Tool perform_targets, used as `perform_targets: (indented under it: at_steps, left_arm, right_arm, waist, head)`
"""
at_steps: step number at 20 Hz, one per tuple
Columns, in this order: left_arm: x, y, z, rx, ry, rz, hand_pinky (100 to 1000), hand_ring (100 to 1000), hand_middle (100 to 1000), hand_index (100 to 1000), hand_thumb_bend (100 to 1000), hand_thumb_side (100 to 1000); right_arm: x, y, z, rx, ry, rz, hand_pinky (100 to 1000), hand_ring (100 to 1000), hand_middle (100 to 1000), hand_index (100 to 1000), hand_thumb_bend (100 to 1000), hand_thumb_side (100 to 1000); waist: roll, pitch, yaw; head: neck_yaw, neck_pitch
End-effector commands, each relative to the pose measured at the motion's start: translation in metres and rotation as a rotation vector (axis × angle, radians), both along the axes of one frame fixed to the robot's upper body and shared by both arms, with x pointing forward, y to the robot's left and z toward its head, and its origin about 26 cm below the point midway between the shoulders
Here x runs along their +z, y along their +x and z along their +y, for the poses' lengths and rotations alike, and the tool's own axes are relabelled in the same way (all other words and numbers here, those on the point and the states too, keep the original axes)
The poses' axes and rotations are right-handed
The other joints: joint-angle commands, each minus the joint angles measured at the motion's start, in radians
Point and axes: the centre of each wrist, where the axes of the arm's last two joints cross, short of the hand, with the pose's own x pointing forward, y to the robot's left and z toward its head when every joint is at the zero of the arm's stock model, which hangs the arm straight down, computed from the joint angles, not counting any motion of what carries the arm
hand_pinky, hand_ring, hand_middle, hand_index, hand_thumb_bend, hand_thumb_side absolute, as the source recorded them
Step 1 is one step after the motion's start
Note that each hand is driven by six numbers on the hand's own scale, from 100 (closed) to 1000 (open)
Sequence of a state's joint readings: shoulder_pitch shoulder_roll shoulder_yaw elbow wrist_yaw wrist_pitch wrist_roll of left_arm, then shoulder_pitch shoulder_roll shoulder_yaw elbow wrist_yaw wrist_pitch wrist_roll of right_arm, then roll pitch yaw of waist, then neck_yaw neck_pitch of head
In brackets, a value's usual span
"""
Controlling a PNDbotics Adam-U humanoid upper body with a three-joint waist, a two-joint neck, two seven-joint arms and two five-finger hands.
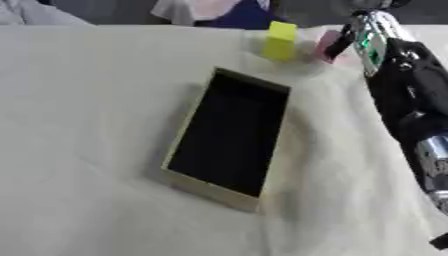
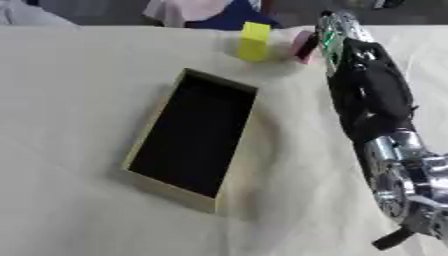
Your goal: Pick up objects on the table and place them in the box.
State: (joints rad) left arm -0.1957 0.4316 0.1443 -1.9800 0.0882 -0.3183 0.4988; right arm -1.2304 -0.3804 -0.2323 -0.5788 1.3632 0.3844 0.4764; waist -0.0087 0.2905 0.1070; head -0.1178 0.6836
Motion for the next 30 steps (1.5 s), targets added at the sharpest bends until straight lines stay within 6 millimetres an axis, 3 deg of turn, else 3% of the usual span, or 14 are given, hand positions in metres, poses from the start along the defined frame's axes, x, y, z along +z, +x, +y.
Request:
perform_targets:
  at_steps: [1,5,11,24,27,30]
  left_arm:
    - [0.01,-0.002,-0.001,-0.012,0.022,-0.029,684,738,747,850,320,745]
    - [0.011,-0.002,-0.001,-0.013,0.023,-0.032,684,738,747,850,322,741]
    - [0.011,-0.002,-0.001,-0.014,0.024,-0.033,685,738,748,850,321,739]
    - [0.012,-0.002,0.002,-0.003,0.035,-0.033,686,738,748,850,324,732]
    - [0.012,-0.002,0.002,-0.002,0.037,-0.034,686,738,748,850,324,731]
    - [0.012,-0.003,0.003,0.001,0.039,-0.033,687,738,748,850,326,730]
  right_arm:
    - [0.014,-0.004,-0.018,-0.031,-0.05,-0.053,770,709,625,709,269,100]
    - [0.011,-0.004,-0.021,-0.091,-0.137,-0.09,699,611,554,631,318,100]
    - [0.012,-0.004,-0.02,-0.088,-0.19,-0.157,664,567,518,588,281,100]
    - [0.07,-0.026,-0.039,0.107,-0.235,-0.299,660,561,517,580,182,100]
    - [0.076,-0.031,-0.043,0.142,-0.229,-0.303,660,561,517,581,179,100]
    - [0.08,-0.038,-0.047,0.261,-0.226,-0.294,660,568,526,588,120,100]
  waist:
    - [0.001,-0.019,0.003]
    - [-0.001,-0.022,0.006]
    - [-0.004,-0.026,0.007]
    - [-0.015,-0.04,-0.01]
    - [-0.016,-0.042,-0.011]
    - [-0.019,-0.046,-0.017]
  head:
    - [-0.001,-0.014]
    - [0.0,-0.017]
    - [0.002,-0.015]
    - [0.014,-0.005]
    - [0.015,-0.004]
    - [0.019,0.004]
